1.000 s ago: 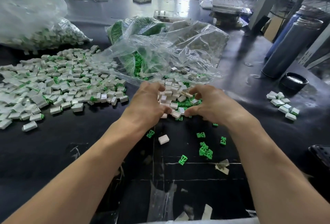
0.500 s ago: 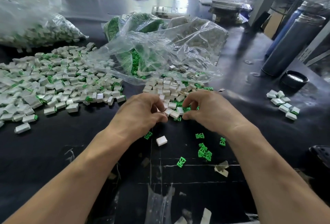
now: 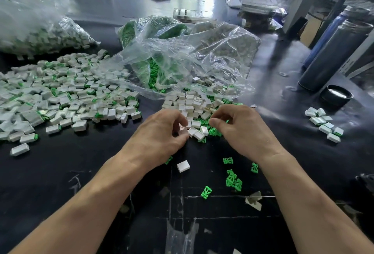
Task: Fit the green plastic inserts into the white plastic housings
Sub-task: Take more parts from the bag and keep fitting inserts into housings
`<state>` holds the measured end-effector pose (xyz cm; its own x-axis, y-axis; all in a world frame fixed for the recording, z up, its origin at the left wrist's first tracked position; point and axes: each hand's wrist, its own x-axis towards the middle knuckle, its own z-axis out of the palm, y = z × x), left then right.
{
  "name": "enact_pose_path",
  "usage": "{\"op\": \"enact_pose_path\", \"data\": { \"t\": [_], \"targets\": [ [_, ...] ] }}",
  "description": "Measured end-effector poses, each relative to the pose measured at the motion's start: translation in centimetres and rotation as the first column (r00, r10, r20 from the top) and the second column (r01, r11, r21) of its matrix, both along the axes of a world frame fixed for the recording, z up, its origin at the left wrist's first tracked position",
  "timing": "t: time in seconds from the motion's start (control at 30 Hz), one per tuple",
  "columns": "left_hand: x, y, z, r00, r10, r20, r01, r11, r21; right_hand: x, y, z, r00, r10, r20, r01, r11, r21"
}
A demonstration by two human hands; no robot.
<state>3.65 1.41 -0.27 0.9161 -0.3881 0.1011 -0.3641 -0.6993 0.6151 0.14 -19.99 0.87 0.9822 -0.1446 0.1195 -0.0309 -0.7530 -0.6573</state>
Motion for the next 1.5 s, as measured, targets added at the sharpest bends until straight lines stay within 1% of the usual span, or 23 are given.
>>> {"op": "enact_pose_path", "data": {
  "t": [0.13,0.27,0.33,0.4,0.5,0.6,0.77,0.9,1.0,1.07,1.2,1.5],
  "targets": [
    [0.1,0.0,-0.1,1.0,-0.002,0.01,0.003,0.995,-0.097,0.0,0.5,-0.4,0.999,-0.037,0.038,0.029,0.983,0.183],
    [-0.1,-0.2,0.1,0.999,0.005,-0.036,-0.015,0.955,-0.296,0.0,0.9,-0.5,0.996,-0.055,0.077,0.027,0.945,0.326],
    [-0.2,-0.3,0.3,0.998,-0.012,-0.068,-0.015,0.922,-0.386,0.0,1.0,-0.4,0.996,-0.042,0.083,0.003,0.906,0.423],
    [-0.3,-0.5,0.5,0.997,-0.022,-0.073,-0.012,0.898,-0.44,0.0,1.2,-0.2,0.996,-0.015,0.093,-0.034,0.864,0.503],
    [-0.3,-0.7,0.6,0.995,-0.037,-0.088,-0.014,0.852,-0.523,0.0,1.5,0.0,0.993,-0.002,0.118,-0.069,0.804,0.591],
    [-0.5,-0.8,0.6,0.991,-0.064,-0.114,-0.016,0.807,-0.59,0.1,1.9,-0.1,0.994,-0.011,0.106,-0.063,0.744,0.665],
    [-0.7,-1.0,1.0,0.971,-0.118,-0.207,-0.063,0.712,-0.699,0.1,2.2,0.1,0.996,-0.006,0.09,-0.059,0.705,0.706],
    [-0.5,-1.1,1.2,0.948,-0.12,-0.296,-0.159,0.624,-0.765,0.0,2.4,0.4,0.994,-0.009,0.11,-0.075,0.674,0.735],
    [-0.4,-1.2,1.2,0.92,-0.154,-0.361,-0.228,0.539,-0.811,-0.2,2.4,0.4,0.989,-0.008,0.148,-0.103,0.677,0.728],
    [-0.4,-1.2,1.2,0.901,-0.183,-0.393,-0.256,0.508,-0.823,-0.2,2.3,0.4,0.986,-0.006,0.169,-0.119,0.685,0.719],
    [-0.4,-1.2,1.0,0.862,-0.235,-0.45,-0.31,0.459,-0.833,-0.2,2.3,0.1,0.98,-0.006,0.201,-0.139,0.703,0.697],
    [-0.3,-1.3,0.9,0.83,-0.251,-0.499,-0.361,0.44,-0.822,-0.2,2.8,0.2,0.964,0.025,0.265,-0.211,0.675,0.707]
  ]
}}
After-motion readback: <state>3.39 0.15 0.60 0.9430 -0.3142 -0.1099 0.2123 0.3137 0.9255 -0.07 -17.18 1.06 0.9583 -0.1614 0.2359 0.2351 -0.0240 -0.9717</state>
